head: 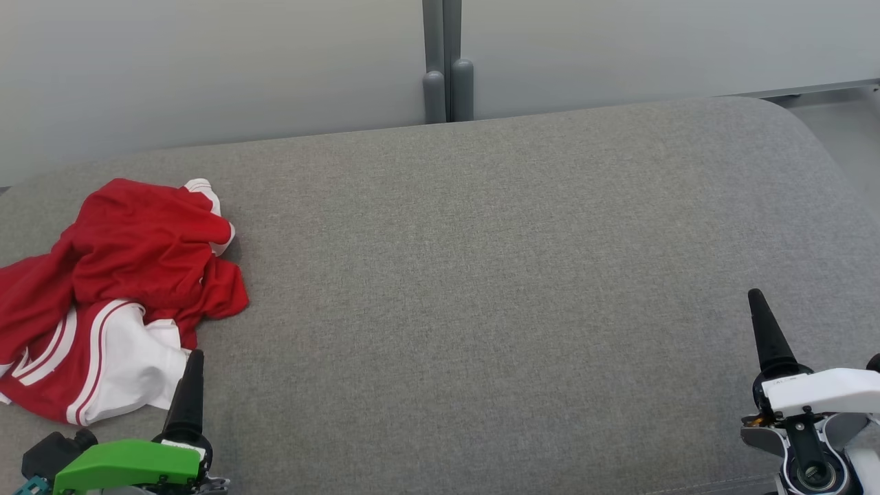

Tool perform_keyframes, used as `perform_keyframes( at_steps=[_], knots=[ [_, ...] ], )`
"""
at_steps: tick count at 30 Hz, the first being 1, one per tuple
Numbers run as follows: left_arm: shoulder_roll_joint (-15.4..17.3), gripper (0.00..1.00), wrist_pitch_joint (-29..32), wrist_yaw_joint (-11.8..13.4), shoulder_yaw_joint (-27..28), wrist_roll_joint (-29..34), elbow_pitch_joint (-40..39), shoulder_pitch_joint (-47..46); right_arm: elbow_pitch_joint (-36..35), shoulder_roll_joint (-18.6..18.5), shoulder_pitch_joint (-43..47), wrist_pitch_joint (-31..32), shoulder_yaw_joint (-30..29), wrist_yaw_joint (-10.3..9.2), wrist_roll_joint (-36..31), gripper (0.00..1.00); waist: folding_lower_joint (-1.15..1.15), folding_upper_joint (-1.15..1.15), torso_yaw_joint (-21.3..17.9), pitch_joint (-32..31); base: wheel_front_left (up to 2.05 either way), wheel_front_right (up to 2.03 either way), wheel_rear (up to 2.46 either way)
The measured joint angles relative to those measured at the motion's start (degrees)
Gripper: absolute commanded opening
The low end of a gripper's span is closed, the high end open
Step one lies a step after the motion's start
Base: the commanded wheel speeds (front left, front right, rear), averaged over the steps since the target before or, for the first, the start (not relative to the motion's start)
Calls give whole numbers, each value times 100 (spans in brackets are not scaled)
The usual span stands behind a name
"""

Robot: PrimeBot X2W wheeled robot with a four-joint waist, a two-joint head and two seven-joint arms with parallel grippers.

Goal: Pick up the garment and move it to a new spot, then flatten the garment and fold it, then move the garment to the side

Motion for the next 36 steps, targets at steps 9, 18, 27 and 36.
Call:
perform_keyframes(
  at_steps=[9, 18, 27, 36],
  knots=[
    [-11, 100, -181, 48, 1, 781, -112, -1, -160, -30, 37, -166, 107, -94, -816, 100, 0, 0, 2, 34, 0, 0, 0],
    [-20, 100, -339, 49, 2, 1567, -186, -1, -310, -83, 115, -321, 174, -145, -1636, 100, 0, 0, 9, 56, 0, 0, 0],
    [-19, 100, -509, 49, -37, 2418, -260, 2, -441, -166, 135, -494, 226, -197, -2440, 100, 0, 0, 16, 41, 0, 0, 0],
    [-16, 100, -684, 49, -54, 3386, -314, 20, -533, -287, 155, -669, 280, -197, -3352, 100, 0, 0, 18, 48, 0, 0, 0]
  ],
)
